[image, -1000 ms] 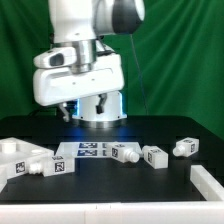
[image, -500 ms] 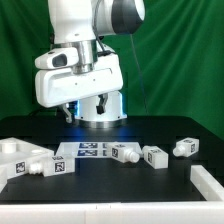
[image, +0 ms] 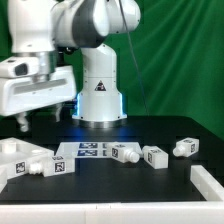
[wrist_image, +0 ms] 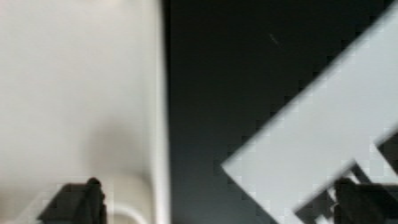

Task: Assemble one leg

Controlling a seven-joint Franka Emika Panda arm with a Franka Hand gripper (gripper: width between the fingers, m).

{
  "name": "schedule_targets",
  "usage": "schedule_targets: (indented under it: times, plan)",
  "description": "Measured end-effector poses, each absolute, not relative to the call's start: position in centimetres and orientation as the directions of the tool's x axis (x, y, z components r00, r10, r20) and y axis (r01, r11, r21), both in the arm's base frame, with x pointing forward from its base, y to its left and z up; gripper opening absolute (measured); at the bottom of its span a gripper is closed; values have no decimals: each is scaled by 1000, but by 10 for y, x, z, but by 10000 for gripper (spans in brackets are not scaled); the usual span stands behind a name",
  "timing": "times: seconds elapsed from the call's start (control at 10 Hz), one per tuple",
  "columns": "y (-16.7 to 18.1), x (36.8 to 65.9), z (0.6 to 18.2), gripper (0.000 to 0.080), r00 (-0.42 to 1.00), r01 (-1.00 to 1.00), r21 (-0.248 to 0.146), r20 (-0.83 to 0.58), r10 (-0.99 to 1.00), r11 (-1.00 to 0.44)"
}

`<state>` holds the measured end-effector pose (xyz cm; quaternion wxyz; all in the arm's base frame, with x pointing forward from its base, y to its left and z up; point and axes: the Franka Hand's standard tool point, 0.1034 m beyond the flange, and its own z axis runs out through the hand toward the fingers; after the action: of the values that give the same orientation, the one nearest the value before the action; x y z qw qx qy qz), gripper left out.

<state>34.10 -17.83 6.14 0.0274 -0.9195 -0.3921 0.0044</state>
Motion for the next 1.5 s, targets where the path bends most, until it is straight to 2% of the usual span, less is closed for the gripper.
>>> schedule_targets:
  times: [0.5,0.6,0.7,0.8,1.0,1.2,1.5]
  plan:
    - [-181,340,58,649,718,695,-57,1,696,-717]
    - [-194,348,46,649,719,693,-42,-22,695,-719]
    - [-201,353,34,649,718,694,-46,-42,695,-719]
    - [-203,348,25,649,720,690,-39,-57,691,-722]
    - [-199,349,13,649,739,667,-55,-73,669,-743]
    - [-184,358,11,649,757,648,-58,-67,650,-760]
    - [-193,354,10,649,758,646,-59,-67,648,-761]
